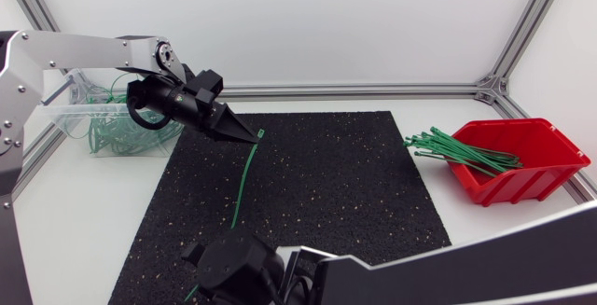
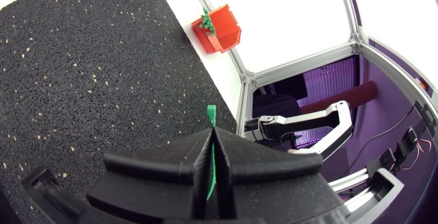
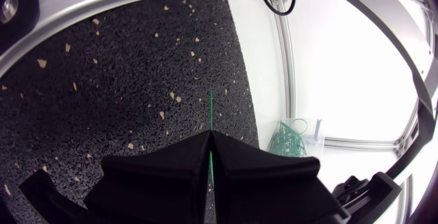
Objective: Take a green cable tie from the red box, thread the tail through the head to close it, then place it in the transparent bin on the left.
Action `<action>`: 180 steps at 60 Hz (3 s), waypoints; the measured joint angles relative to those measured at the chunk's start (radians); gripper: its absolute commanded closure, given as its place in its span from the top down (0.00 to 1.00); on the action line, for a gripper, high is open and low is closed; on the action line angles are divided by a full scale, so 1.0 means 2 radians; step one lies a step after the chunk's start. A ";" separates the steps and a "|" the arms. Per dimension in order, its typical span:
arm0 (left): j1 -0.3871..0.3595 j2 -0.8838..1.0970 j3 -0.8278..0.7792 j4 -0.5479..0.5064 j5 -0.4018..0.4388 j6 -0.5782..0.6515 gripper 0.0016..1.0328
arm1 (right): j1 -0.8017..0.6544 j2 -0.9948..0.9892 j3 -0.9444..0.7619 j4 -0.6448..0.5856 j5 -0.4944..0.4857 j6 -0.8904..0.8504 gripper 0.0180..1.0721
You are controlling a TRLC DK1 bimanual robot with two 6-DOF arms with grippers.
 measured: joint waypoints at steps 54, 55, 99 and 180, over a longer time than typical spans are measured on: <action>0.001 -0.245 -0.210 0.045 0.072 0.004 0.03 | -0.165 -0.194 0.154 -0.453 -0.288 0.429 0.05; 0.001 -0.246 -0.213 0.047 0.074 0.004 0.03 | -0.167 -0.194 0.157 -0.459 -0.290 0.433 0.05; 0.027 -0.289 -0.289 0.229 0.069 0.004 0.03 | -0.191 -0.208 0.202 -0.587 -0.314 0.552 0.05; -0.092 -0.744 -0.543 0.600 -0.161 -0.483 0.03 | -0.195 -0.214 0.337 -0.686 -0.487 0.920 0.05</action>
